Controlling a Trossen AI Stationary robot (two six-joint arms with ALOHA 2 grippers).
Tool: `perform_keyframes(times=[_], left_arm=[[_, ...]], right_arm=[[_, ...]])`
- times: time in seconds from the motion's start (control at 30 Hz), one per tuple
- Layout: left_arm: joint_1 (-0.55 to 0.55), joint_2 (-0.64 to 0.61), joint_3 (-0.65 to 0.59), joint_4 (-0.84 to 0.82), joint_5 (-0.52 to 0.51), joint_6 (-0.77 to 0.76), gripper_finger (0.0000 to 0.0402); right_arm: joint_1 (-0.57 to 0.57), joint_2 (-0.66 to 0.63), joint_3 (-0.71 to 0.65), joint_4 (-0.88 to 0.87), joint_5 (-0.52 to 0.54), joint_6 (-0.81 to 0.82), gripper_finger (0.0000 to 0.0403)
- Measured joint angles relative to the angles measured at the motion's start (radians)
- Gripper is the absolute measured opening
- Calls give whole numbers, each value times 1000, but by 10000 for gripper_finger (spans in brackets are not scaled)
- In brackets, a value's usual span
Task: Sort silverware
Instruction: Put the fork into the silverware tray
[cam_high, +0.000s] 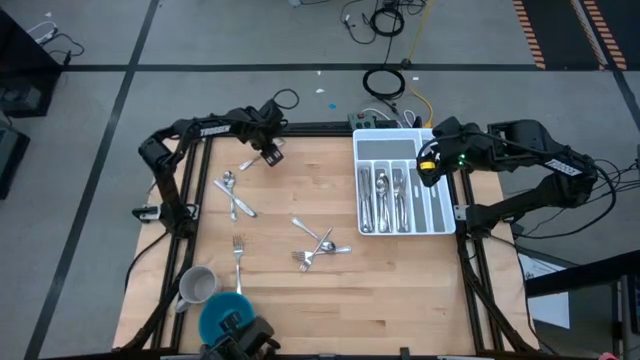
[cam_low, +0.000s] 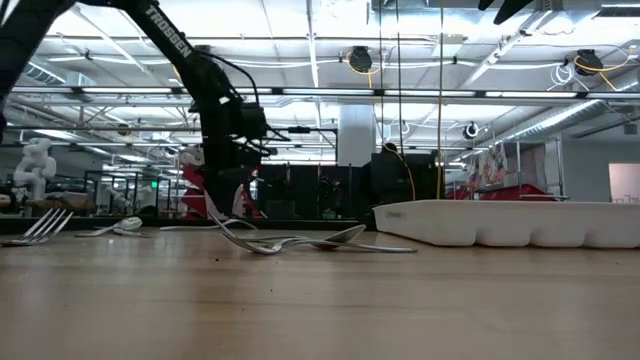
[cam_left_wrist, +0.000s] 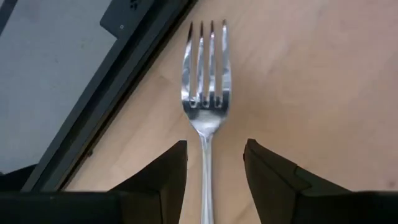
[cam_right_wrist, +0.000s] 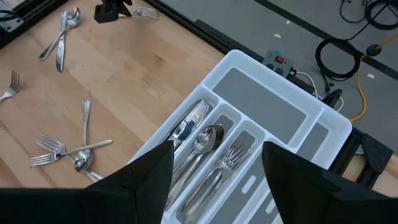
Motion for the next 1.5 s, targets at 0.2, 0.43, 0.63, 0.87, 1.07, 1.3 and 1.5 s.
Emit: perform_keyframes(times=[0.2,0.43,0.63,0.87,1.07,1.3,1.5], left_arm=[[0,46,0,54,-12,-30,163],[0,96,3,42,-12,-108,105],[-23,45,-3,25,-79,-102,23],[-23,-28,0,54,-67,-109,19],[-25,-71,0,55,-1,-158,17],[-34,-143,0,54,159,-195,16],[-34,-283,0,83,568,-318,15]], right_arm=[[0,0,0,5,0,0,236],[0,0,0,17,-1,5,236],[0,0,0,16,20,9,235],[0,0,0,15,76,0,235],[0,0,0,15,81,0,235],[9,3,-2,89,110,-159,235],[42,3,-2,349,69,-587,235]])
